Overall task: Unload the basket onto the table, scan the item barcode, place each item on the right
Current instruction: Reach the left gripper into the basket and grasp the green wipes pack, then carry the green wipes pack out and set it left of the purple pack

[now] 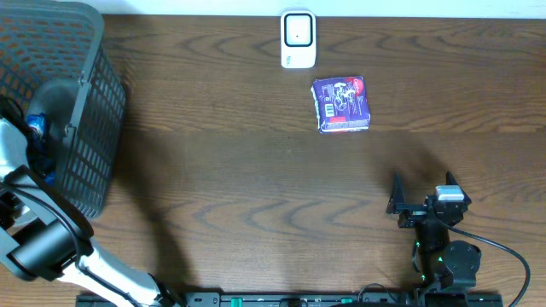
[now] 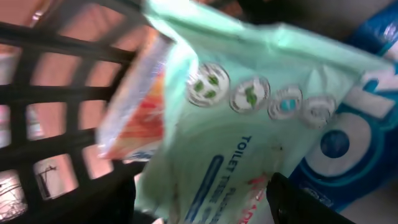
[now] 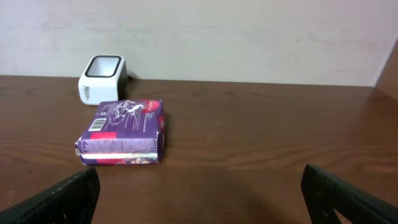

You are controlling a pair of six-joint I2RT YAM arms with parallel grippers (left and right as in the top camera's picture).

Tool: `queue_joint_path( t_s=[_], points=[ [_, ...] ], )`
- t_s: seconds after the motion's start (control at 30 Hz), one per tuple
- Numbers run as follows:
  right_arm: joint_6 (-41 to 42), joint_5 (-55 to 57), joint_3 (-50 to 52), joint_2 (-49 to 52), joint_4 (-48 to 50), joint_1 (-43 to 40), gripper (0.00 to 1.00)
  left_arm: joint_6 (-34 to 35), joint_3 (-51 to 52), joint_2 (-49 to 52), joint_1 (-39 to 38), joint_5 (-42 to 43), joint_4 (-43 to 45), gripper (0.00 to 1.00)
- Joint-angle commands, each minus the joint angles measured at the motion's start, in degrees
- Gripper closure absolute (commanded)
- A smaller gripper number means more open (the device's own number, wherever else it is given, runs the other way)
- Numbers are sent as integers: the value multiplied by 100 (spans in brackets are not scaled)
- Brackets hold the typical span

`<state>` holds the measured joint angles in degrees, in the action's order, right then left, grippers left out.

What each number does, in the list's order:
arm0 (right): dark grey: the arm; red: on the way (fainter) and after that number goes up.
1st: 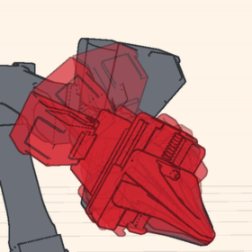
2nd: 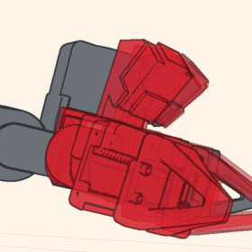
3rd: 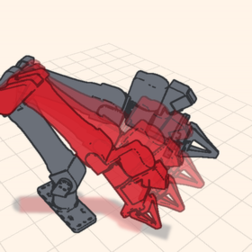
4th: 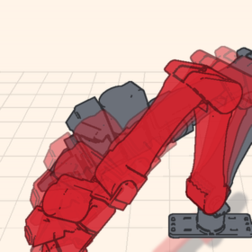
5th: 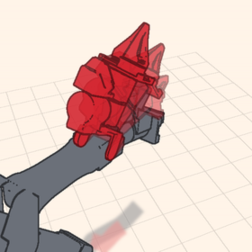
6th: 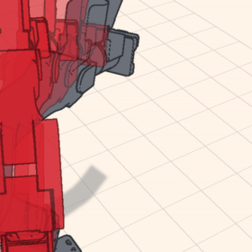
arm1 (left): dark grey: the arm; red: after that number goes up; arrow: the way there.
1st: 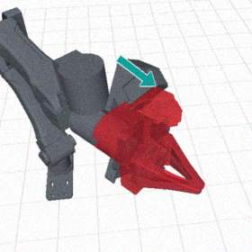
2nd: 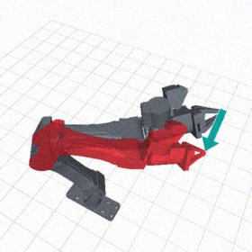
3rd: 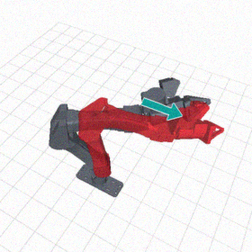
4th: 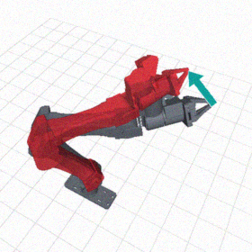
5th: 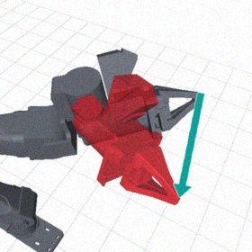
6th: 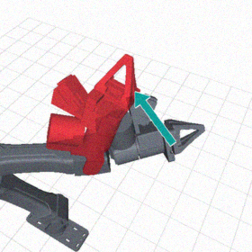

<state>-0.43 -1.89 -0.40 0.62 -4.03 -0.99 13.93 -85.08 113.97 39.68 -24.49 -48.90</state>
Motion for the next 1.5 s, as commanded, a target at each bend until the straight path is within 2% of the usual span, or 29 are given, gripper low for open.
queue_joint_path(
  t_s=[0.0,0.17,0.2,0.23,0.3,0.5,0.63,0.73,0.87,0.97,1.07,1.2,1.27,1.33,1.47],
  points=[
    [79,-13,9,-33,-22,33,1,-234,52,391,-4,352,22,32],
    [79,-13,9,-33,-24,33,1,-234,52,595,-4,350,68,34],
    [79,-13,9,-33,-24,33,1,-236,52,595,-4,350,85,44],
    [79,-13,9,-33,-22,33,1,-236,37,573,-4,348,107,69],
    [79,-13,9,-33,-24,33,1,-229,-13,501,-11,350,101,91],
    [79,-13,9,-33,-24,33,1,435,-308,-201,-83,356,-144,93],
    [79,-13,9,-33,-22,33,1,483,-334,-1128,-192,855,-24,92],
    [79,-13,9,-33,-24,33,1,511,-334,-1976,-271,1803,197,93],
    [79,-13,9,-33,-24,33,1,1357,-334,-3324,-407,3563,439,92],
    [79,-13,9,-33,-24,33,1,1497,-334,-3932,-643,4448,673,93],
    [79,-13,9,-33,-24,33,1,1600,-334,-4485,-1360,5023,966,93],
    [79,-13,9,-33,-24,33,1,1672,-330,-4673,-2983,5014,1025,93],
    [79,-13,9,-33,-24,33,1,1674,-328,-4546,-3611,4760,1023,93],
    [79,-13,9,-33,-24,33,1,1670,-328,-4151,-4527,4105,1073,93],
    [79,-13,9,-33,-24,33,1,1650,-328,-3324,-5490,3679,1311,93]
  ],
)
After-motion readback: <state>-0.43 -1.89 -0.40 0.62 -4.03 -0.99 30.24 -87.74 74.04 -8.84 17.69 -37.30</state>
